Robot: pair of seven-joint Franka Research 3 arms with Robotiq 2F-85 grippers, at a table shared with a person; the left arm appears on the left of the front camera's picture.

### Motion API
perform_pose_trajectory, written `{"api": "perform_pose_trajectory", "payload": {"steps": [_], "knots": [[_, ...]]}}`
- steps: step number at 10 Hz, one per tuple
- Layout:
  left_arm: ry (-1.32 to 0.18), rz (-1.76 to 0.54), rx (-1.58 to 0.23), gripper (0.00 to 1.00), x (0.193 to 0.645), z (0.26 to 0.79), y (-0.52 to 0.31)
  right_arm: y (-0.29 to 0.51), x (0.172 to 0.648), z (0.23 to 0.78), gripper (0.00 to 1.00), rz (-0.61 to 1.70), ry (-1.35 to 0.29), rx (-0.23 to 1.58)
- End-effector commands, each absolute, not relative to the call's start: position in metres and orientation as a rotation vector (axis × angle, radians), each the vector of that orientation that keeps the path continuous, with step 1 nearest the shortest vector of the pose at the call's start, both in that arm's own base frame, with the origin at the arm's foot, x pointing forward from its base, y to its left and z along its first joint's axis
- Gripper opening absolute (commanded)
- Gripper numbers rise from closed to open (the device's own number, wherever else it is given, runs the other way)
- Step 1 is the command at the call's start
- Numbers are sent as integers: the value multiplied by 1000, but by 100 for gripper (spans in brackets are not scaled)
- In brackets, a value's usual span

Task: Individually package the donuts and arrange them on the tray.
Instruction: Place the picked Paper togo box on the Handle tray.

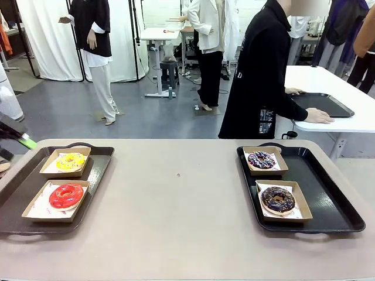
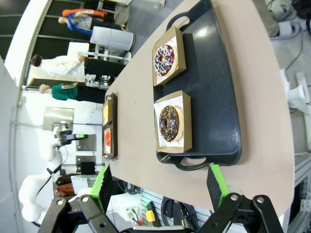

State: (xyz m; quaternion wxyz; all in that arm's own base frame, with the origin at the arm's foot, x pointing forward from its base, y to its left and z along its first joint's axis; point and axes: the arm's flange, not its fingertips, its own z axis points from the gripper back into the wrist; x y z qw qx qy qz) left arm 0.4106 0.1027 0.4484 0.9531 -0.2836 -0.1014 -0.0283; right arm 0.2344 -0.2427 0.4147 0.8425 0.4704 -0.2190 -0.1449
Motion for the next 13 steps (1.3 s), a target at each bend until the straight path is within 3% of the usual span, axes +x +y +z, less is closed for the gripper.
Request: {"api": "perform_pose_trajectory", "payload": {"steps": [1,4,6,12,13], "knots": [[-158,-78,-825,99,424,450,157,-242,233,417,100,-310,-462,1005],[-194,-44,-1090,99,417,438,233,-242,233,417,100,-310,-462,1005],[-224,10,-1174,99,403,419,267,-242,233,417,100,-310,-462,1005],[-254,107,-1187,99,356,405,266,-242,233,417,100,-310,-462,1005],[-211,81,-1205,99,373,396,279,-242,233,417,100,-310,-462,1005]]}}
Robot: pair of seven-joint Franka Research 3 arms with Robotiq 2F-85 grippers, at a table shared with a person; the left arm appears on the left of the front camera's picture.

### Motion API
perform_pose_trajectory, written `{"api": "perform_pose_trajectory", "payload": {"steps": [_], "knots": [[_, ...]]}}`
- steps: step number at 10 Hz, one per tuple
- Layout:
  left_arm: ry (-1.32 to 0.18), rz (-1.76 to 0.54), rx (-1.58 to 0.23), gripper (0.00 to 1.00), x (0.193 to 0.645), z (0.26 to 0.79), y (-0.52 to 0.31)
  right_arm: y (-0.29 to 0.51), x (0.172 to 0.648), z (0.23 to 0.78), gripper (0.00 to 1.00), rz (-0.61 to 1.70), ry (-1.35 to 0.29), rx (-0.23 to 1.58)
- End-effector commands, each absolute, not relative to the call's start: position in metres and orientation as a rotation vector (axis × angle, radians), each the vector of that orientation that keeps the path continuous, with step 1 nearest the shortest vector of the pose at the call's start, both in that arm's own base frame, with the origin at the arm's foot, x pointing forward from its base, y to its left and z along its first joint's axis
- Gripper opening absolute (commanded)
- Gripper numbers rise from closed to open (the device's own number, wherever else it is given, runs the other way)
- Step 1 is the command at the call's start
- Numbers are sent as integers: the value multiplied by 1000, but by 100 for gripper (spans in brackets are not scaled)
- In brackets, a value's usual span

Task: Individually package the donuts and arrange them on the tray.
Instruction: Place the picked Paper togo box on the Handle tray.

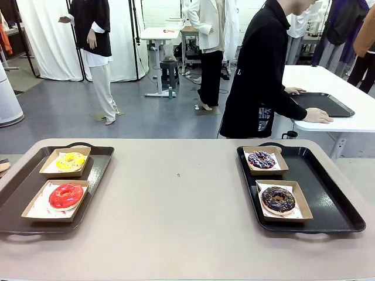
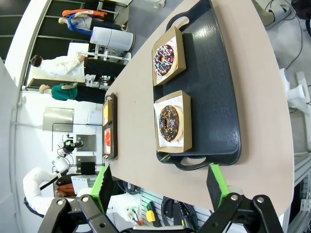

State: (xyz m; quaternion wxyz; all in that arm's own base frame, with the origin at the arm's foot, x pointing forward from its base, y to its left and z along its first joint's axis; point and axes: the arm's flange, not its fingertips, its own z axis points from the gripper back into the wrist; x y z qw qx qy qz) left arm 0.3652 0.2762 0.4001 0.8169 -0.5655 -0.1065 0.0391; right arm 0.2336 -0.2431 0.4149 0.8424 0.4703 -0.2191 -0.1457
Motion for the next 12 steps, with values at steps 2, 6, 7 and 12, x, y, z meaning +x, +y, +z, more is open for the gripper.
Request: {"api": "perform_pose_trajectory", "payload": {"steps": [2,6,7,12], "knots": [[-211,81,-1205,99,373,396,279,-242,233,417,100,-310,-462,1005],[-211,81,-1205,99,373,396,279,-242,233,417,100,-310,-462,1005],[-211,81,-1205,99,373,396,279,-242,233,417,100,-310,-462,1005],[-211,81,-1205,99,373,396,279,-242,233,417,100,-310,-462,1005]]}}
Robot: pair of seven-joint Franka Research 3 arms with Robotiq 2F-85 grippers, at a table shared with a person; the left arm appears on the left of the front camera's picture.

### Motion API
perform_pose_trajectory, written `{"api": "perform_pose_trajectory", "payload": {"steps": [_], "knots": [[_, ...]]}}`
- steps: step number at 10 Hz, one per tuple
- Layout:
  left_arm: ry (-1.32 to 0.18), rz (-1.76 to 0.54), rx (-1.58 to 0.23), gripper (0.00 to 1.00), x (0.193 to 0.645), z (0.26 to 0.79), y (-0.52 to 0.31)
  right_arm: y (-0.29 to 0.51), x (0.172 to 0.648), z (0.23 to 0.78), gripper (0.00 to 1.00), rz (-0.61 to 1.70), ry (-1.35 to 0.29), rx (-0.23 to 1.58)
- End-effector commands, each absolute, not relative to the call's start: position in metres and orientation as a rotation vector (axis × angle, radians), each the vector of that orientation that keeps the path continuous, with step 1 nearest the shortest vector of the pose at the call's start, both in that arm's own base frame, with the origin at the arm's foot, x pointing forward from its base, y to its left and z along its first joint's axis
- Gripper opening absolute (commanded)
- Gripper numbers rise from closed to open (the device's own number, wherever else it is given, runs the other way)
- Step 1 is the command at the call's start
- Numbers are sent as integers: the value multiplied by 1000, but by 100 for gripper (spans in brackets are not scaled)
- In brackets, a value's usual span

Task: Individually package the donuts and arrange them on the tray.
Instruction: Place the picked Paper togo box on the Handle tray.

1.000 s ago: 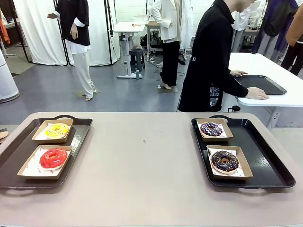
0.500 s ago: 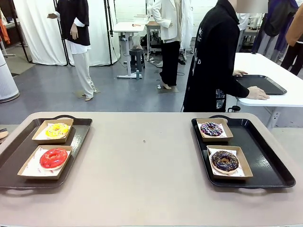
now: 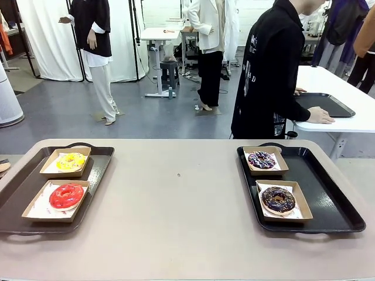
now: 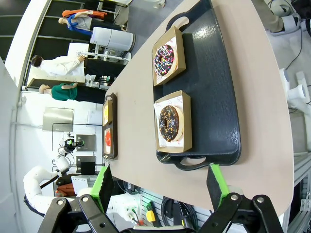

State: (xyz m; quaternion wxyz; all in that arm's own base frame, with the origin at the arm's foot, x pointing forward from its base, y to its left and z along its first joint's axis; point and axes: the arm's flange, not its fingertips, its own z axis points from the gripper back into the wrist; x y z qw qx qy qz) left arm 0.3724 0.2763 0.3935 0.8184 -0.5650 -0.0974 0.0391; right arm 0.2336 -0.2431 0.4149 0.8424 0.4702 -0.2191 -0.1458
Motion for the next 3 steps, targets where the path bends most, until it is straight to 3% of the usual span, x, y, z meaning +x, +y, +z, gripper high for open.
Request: {"api": "perform_pose_trajectory", "payload": {"steps": [1,3], "knots": [[-211,81,-1205,99,373,396,279,-242,233,417,100,-310,-462,1005],[-211,81,-1205,99,373,396,279,-242,233,417,100,-310,-462,1005]]}}
